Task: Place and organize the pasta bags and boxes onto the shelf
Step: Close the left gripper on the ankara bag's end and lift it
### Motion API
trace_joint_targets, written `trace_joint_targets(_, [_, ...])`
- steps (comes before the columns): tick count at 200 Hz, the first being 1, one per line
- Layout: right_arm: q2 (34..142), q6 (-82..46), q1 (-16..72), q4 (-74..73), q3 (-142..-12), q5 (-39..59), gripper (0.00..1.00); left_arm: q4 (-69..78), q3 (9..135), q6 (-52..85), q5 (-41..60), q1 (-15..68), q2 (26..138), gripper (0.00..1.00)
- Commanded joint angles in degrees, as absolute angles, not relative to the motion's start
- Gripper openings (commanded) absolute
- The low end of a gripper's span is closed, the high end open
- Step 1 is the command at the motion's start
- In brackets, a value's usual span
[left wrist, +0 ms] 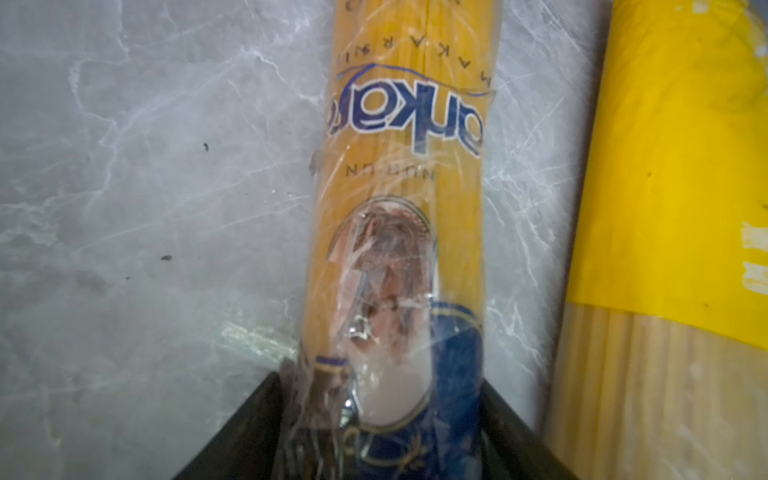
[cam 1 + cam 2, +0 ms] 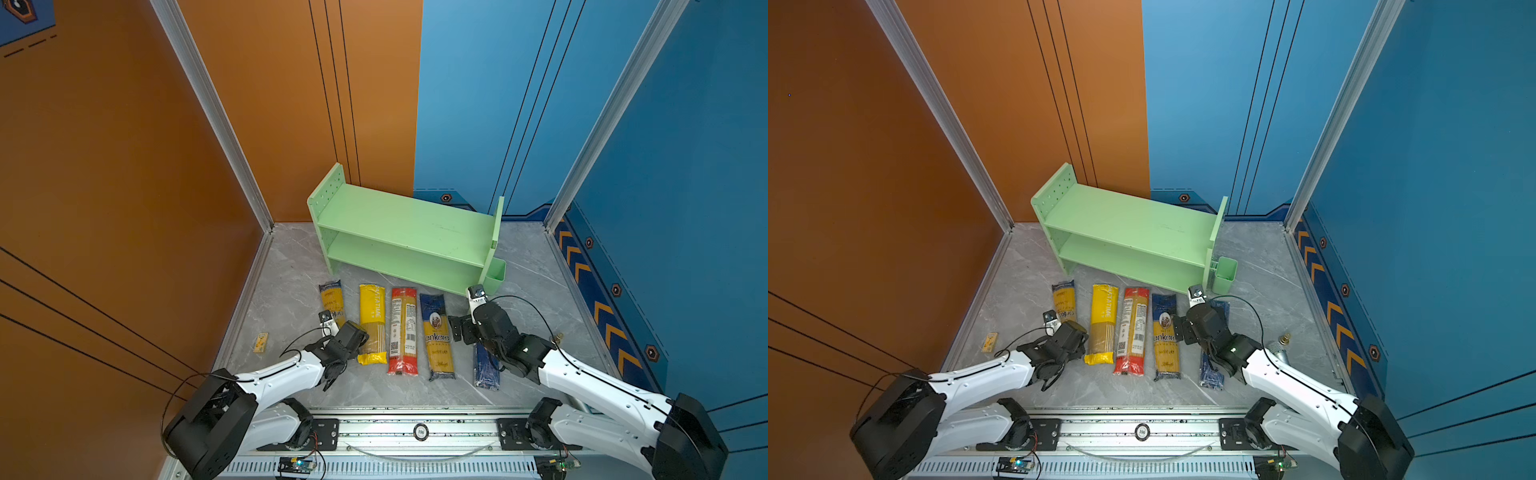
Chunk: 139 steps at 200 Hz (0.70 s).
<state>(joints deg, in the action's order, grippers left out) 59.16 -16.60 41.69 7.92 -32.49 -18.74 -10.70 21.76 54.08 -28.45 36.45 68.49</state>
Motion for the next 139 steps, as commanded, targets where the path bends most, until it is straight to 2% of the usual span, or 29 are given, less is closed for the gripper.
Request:
trace_joint_targets(1, [59.35,-16.96,42.22,7.09,-33.75,-20.49,0.98,-12.68,19.85,54.62,-27.03,36.54,69.61,0.63])
trace_joint_targets(115, [61.23,-17.05,42.24,5.96,-34.40,-19.89,0.98,-17.39,19.39,52.36,-28.12,36.14,60.57,0.26])
trace_joint_targets(123, [61.65,-17.05,42.25,5.89,-34.57,-19.74,0.98,-17.96,19.50,52.30,-28.05,35.99,59.77,0.21])
trace_joint_targets(136, [62.28,-17.05,42.24,5.63,-34.77,-19.33,0.98,-18.89,19.62,51.95,-27.78,35.61,58.75,0.01])
trace_joint_targets(139, [62.45,-17.05,42.26,5.63,-34.80,-19.31,0.98,-19.17,19.55,51.98,-27.84,35.55,58.52,0.00])
